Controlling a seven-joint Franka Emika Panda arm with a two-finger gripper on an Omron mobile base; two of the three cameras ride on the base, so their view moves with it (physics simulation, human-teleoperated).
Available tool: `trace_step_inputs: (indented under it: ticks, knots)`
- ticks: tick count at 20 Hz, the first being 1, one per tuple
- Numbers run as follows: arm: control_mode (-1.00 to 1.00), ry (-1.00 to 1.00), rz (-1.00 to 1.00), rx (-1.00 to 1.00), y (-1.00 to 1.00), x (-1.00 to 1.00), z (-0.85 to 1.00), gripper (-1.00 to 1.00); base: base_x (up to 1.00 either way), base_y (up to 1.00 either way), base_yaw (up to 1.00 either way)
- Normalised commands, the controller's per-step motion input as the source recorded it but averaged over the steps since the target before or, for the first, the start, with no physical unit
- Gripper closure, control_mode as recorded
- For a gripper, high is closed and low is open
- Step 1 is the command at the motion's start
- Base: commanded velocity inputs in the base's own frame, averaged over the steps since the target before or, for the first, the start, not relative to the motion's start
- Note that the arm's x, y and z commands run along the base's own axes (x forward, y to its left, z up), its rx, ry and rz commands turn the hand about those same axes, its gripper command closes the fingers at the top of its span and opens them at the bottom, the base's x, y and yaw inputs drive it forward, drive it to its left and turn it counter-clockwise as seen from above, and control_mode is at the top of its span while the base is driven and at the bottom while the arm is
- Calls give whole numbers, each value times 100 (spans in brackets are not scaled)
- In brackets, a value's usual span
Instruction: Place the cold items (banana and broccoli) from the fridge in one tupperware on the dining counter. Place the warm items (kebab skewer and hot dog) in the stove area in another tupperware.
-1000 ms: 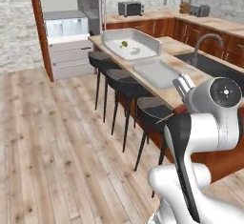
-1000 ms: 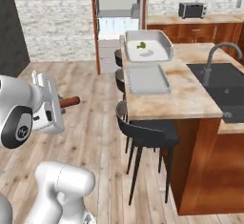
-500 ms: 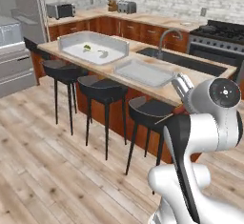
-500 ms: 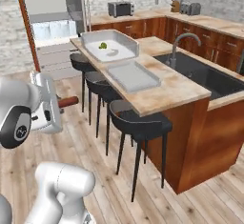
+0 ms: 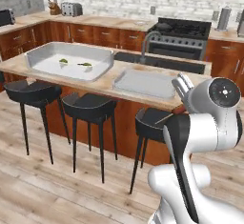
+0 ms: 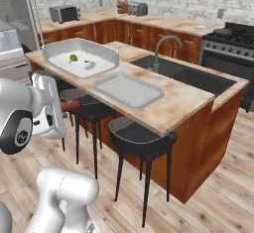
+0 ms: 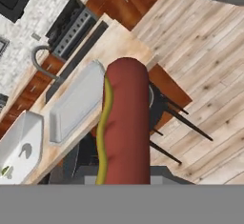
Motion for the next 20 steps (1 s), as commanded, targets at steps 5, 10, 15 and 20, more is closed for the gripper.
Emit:
trace_step_inputs:
  ticks: [5, 10, 15, 20]
  knots:
    - [100, 0, 0, 0, 0, 0, 0, 100, 43, 100, -55]
    - [100, 0, 0, 0, 0, 0, 0, 100, 31, 99, -64]
    - [100, 0, 0, 0, 0, 0, 0, 100, 30, 78, -70]
    - [100, 0, 0, 0, 0, 0, 0, 100, 35, 48, -63]
